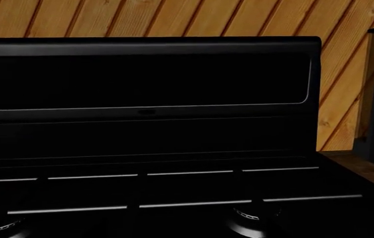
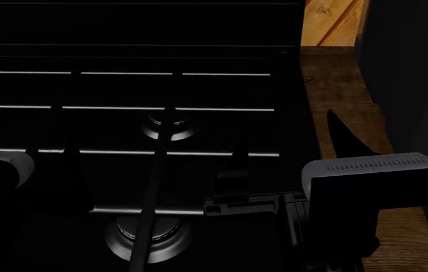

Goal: Press the start button on the microwave

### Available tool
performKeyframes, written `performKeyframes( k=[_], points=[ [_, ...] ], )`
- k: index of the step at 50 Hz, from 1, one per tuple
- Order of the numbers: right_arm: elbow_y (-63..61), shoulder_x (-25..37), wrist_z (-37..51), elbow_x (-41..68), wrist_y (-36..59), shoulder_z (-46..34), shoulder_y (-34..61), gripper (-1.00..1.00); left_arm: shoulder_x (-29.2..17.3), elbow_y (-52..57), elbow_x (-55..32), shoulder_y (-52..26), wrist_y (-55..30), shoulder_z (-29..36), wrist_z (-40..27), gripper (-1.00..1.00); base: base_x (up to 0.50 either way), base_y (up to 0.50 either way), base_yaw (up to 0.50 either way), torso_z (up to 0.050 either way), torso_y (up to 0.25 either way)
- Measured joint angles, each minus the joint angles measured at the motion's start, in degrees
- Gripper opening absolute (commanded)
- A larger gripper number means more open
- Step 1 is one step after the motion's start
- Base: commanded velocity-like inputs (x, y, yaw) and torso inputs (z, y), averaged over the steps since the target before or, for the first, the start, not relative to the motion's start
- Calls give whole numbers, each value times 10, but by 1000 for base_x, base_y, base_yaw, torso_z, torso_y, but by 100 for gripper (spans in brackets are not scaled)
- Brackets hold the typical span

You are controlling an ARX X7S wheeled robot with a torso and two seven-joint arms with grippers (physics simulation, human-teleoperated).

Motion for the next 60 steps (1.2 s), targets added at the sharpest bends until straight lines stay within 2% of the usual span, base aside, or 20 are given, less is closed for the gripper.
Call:
performKeyframes(
  k=[19, 24, 31, 37, 51, 60],
  points=[
    [-6, 8, 2, 8, -3, -10, -2, 100, -5, 3, -11, 4, 0, 0, -6, 100, -1, -68, 0, 0, 0],
    [-8, 11, 0, 11, -7, -12, -5, 100, -6, 4, -13, 6, 0, 0, -8, 100, 435, 2, 0, 0, 0],
    [-12, 12, 1, 15, -8, -12, -7, 100, -8, 6, -17, 7, 0, -1, -10, 100, 0, 0, 0, 0, 0],
    [-27, 16, 10, 18, 17, -16, 4, 100, -9, 6, -19, 7, 1, 0, -12, 100, 0, 0, 0, 0, 0],
    [-143, 34, 74, 14, 174, -51, 143, 100, -12, -2, -24, 8, 9, 1, -14, 100, 0, 0, 0, 0, 0],
    [-180, 97, 191, 132, 210, -85, 251, 100, -14, -5, -28, 6, 12, 2, -16, 100, 0, 0, 0, 0, 0]
  ],
)
